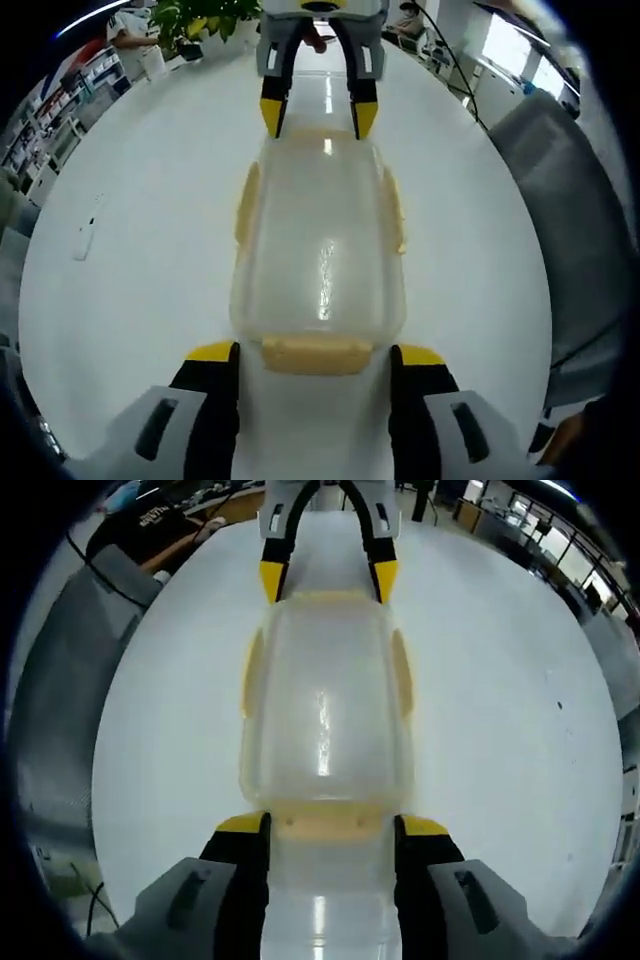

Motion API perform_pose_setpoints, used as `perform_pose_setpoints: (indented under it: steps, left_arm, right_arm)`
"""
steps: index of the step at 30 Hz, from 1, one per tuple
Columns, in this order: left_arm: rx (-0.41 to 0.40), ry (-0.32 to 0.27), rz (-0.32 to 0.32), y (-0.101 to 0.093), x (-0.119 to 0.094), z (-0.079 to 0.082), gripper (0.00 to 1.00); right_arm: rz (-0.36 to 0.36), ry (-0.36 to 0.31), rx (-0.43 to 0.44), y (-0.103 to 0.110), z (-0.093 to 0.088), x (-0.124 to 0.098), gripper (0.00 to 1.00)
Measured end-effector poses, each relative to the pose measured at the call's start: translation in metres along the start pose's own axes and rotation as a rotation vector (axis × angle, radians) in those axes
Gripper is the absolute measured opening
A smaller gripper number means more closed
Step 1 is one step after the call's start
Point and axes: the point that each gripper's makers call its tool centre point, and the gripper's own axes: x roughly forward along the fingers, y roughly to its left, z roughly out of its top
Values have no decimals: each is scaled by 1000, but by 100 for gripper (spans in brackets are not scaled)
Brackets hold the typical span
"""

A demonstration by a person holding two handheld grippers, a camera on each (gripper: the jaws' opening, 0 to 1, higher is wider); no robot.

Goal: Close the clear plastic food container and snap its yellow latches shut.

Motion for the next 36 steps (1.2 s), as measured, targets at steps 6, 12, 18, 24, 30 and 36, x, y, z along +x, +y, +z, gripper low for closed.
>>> perform_pose_setpoints:
  steps: [6,12,18,24,30,36]
  left_arm:
    - [8,0,-3,0,0,2,53]
    - [9,7,-5,-2,1,6,45]
    - [2,10,-3,-3,-1,5,42]
    - [6,26,-5,-3,-3,3,34]
    - [-2,32,-5,-3,-4,2,33]
    - [-4,46,-7,-2,-3,1,34]
  right_arm:
    - [1,15,0,-1,-1,0,47]
    - [-1,25,2,-2,-2,0,46]
    - [0,32,-1,-3,-4,1,45]
    - [6,52,-26,-1,-5,0,37]
    - [5,73,-22,-2,-3,1,37]
    - [6,85,-18,-2,-2,1,38]
